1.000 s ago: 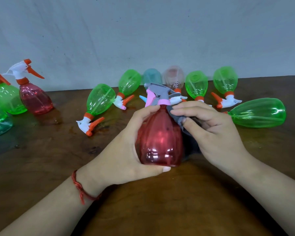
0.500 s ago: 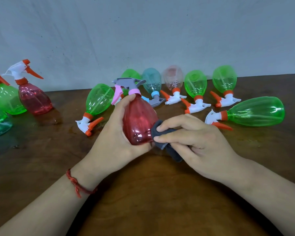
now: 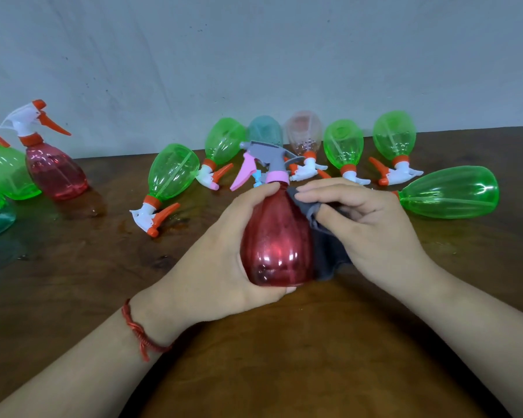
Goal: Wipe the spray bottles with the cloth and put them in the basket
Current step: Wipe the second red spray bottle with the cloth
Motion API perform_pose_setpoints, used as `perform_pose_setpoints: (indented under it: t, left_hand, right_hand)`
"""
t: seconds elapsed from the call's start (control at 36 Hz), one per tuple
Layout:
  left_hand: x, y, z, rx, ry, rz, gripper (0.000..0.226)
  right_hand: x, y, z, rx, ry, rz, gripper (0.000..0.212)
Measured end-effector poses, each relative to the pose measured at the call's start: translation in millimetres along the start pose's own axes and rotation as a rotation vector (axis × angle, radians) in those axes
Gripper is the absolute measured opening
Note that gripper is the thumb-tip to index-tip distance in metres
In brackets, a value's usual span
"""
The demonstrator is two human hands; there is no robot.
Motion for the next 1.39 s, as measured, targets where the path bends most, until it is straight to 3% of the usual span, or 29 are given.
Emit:
perform_pose_setpoints:
  t: [0.11,0.17,0.25,0.31,0.42,0.53,0.58,0.64,0.67,0.69,0.75,0.78,1.08,1.22,1.28,1.31,1.33,1.39]
  left_hand:
    - [8.9,-0.2,-2.1,-0.025,0.052,0.038,0.036]
    - [9.1,-2.8,0.6,-0.048,0.062,0.027,0.015]
    - [3.2,-5.9,0.0,-0.054,0.110,-0.004,0.042]
    - [3.1,-4.1,0.3,0.030,0.082,0.023,0.014]
    - [9.7,-1.6,1.0,0.029,0.013,0.063,0.019]
    - [0.7,-0.4,2.1,0.042,-0.019,-0.028,0.016]
    - [-8.2,2.6,11.3,0.147,-0.119,-0.069,0.021]
    - [-13.8,20.0,30.0,0.451,-0.293,-0.026,0.034]
    - [-22.6,16.4,29.7,0.603,-0.369,-0.102,0.043]
    - [-31.5,18.3,24.0,0.675,-0.402,-0.165,0.061]
    - [-37.4,27.5,28.0,0.816,-0.562,0.018,0.105]
    - [-42.8,38.0,24.1,0.803,-0.591,0.035,0.114]
    - [-38.6,45.0,24.9,0.771,-0.657,0.086,0.112]
    - [-51.1,43.9,25.2,0.855,-0.651,0.071,0.114]
    - [-44.3,27.7,34.5,0.925,-0.591,0.051,0.105]
    - [-41.4,19.0,34.2,0.895,-0.515,-0.053,0.086]
    - [-36.3,11.3,28.7,0.693,-0.349,-0.155,0.063]
    - [-19.3,10.3,18.4,0.287,-0.135,-0.068,0.035]
  right_hand:
    - [2.7,3.5,1.3,0.151,-0.055,0.023,0.043]
    - [2.4,4.8,-0.3,0.176,-0.049,0.030,0.040]
    - [1.4,4.4,-3.9,0.136,-0.015,0.029,0.040]
    - [0.7,2.5,-3.4,0.114,-0.008,0.017,0.039]
    - [0.0,1.5,-0.4,0.024,0.025,-0.008,0.039]
    - [-2.9,0.3,-9.0,-0.147,0.105,-0.009,0.040]
    - [-5.5,-2.2,-18.0,-0.222,0.174,-0.017,0.041]
    - [-9.1,-6.3,-25.6,-0.268,0.241,-0.052,0.037]
    - [-10.9,-8.1,-28.5,-0.285,0.267,-0.071,0.035]
    - [-12.6,-9.6,-30.8,-0.300,0.289,-0.085,0.033]
    - [-16.2,-13.2,-34.2,-0.315,0.331,-0.110,0.032]
    - [-18.3,-15.7,-35.5,-0.320,0.351,-0.124,0.033]
    - [-22.8,-19.6,-38.4,-0.305,0.415,-0.166,0.032]
    - [-15.0,-13.9,-19.3,-0.210,0.226,-0.103,0.040]
    - [-10.2,-10.6,-6.6,-0.123,0.120,-0.076,0.041]
    - [-8.1,-8.9,-1.9,-0.083,0.078,-0.061,0.039]
    - [-6.2,-7.2,1.7,-0.043,0.040,-0.044,0.038]
    - [-3.0,-4.0,6.0,0.063,-0.025,-0.014,0.038]
Point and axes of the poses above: each hand's wrist, its own x-axis towards the middle knuckle, its own y-axis out of the back of the hand, z = x × y, the point moved 9 cm from there along x, towards the middle knuckle, and after that the axes turned 6 degrees about z, right-handed, at the moved point
